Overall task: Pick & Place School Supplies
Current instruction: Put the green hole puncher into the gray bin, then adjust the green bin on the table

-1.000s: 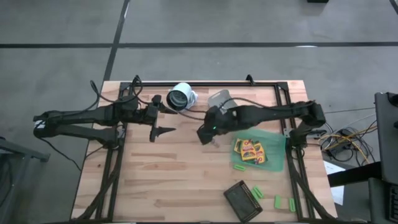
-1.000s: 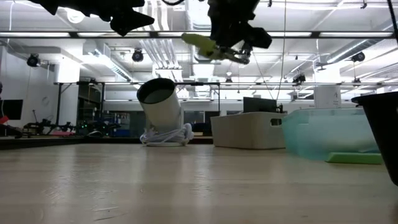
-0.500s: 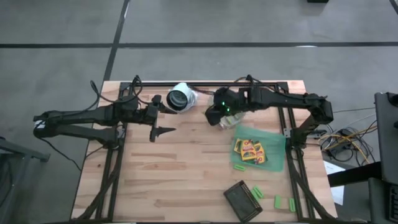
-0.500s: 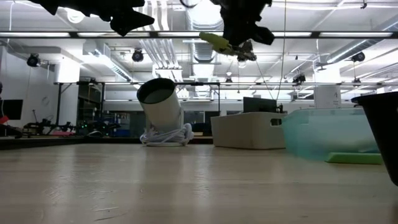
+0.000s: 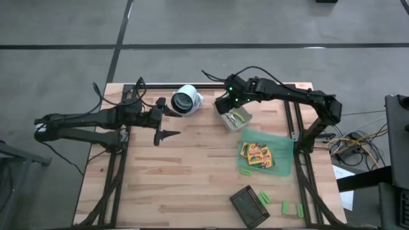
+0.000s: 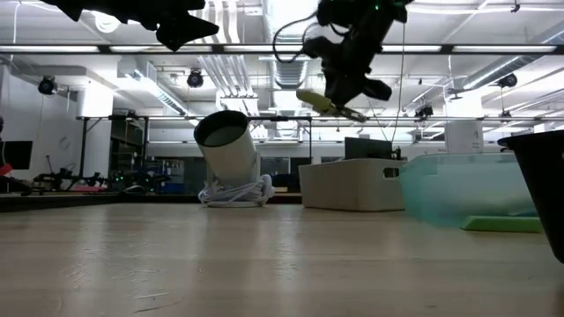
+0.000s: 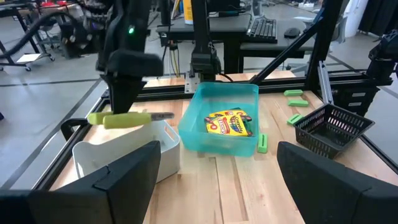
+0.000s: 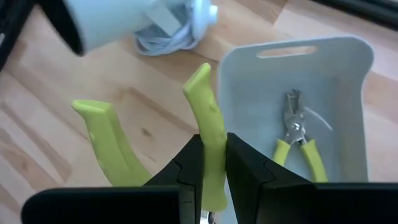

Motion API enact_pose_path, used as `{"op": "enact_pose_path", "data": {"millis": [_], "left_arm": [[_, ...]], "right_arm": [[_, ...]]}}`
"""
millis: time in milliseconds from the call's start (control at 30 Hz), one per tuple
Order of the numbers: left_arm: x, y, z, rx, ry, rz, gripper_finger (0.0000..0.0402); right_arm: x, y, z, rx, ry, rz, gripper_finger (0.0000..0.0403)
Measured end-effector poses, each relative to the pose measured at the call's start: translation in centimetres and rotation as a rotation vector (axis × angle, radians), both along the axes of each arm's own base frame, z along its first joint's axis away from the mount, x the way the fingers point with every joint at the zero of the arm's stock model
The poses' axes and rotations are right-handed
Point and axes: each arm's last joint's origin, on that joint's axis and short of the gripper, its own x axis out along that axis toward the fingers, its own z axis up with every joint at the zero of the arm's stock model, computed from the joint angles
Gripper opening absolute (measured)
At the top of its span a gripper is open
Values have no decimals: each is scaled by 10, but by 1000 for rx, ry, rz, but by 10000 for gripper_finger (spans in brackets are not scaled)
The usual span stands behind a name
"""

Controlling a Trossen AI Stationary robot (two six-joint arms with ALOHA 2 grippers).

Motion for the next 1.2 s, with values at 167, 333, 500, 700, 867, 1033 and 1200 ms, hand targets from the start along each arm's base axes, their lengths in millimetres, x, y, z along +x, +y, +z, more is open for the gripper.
{"op": "enact_pose_path", "data": {"millis": [167, 333, 500, 700, 867, 1033, 1200], "left_arm": [[0, 0, 0, 1, 0, 7, 328], [0, 0, 0, 2, 0, 12, 328], [0, 2, 0, 14, 2, 77, 328], [0, 3, 0, 19, 2, 107, 328], [0, 3, 0, 19, 2, 107, 328], [0, 3, 0, 19, 2, 106, 328], [0, 3, 0, 19, 2, 106, 328]], "right_arm": [[-7, -14, -22, 24, 0, -37, 45], [-17, -26, -50, 54, 12, -86, 45], [-28, -33, -78, 106, 0, -113, 45], [-37, -32, -105, 141, -32, -169, 61], [-41, -29, -116, 141, -23, -186, 87], [-43, -30, -117, 115, -6, -205, 111], [-41, -31, -114, 100, -6, -187, 132]]}}
